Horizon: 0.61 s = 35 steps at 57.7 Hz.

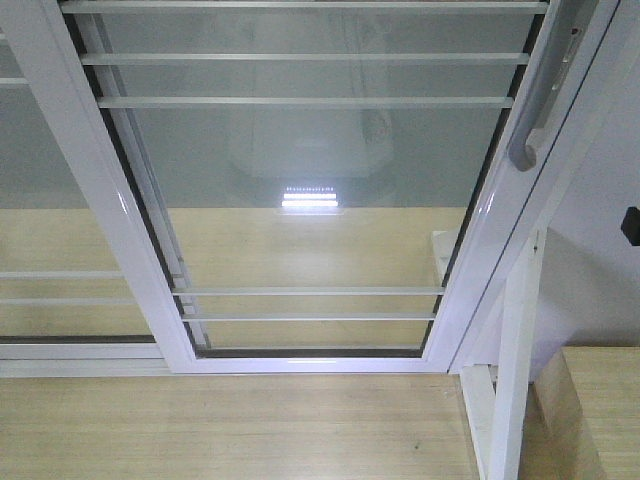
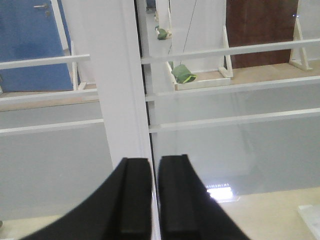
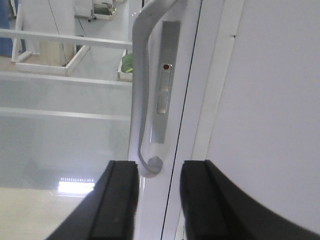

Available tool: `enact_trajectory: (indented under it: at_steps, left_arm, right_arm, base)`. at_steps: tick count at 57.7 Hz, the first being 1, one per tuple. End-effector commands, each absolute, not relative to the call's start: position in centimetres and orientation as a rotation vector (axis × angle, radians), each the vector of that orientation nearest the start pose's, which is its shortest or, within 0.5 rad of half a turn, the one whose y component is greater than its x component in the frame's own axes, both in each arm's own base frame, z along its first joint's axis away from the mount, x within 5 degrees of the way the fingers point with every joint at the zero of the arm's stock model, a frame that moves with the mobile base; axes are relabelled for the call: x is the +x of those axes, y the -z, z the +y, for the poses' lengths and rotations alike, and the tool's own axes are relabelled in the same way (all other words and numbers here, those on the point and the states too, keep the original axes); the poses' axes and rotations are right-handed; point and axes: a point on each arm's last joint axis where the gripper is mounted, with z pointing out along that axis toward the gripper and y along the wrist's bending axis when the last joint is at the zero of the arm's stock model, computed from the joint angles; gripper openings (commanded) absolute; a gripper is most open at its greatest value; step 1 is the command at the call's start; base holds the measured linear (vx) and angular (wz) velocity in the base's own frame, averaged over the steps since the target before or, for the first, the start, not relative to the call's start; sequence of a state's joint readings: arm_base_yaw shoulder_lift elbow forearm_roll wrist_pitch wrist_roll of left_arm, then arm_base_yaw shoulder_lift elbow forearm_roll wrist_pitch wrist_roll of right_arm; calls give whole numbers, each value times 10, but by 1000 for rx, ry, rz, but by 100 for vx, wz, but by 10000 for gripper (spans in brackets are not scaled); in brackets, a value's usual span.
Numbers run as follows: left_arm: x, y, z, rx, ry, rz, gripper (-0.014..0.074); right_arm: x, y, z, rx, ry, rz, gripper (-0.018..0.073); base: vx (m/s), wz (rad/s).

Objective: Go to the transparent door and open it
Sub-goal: 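Raise the right gripper to the silver door handle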

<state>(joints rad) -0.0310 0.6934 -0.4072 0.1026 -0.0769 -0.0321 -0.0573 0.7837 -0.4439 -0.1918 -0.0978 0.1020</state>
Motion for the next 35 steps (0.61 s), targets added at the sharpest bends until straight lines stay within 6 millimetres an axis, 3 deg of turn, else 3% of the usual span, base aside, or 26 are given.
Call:
enact_trajectory:
  at_steps: [1,7,16,35]
  left_arm:
    - [153,-311,-7,92,-12,1583,340]
    - [155,-310,-7,92,-11,1592,392]
    - [155,-310,-7,92,-11,1589,398]
    - [158,-307,-7,94,-12,1613,398]
  right_arm:
    - [171,-313,-7,-57,85,1593,447]
    - [179,-306,-7,-58,82,1634,466]
    - [198,-296,-7,-69,69,1661,463]
    - [262,-292,-6,-70,-4,1647,463]
  base:
    - [0,0]
    - [0,0]
    - [0,0]
    - [0,0]
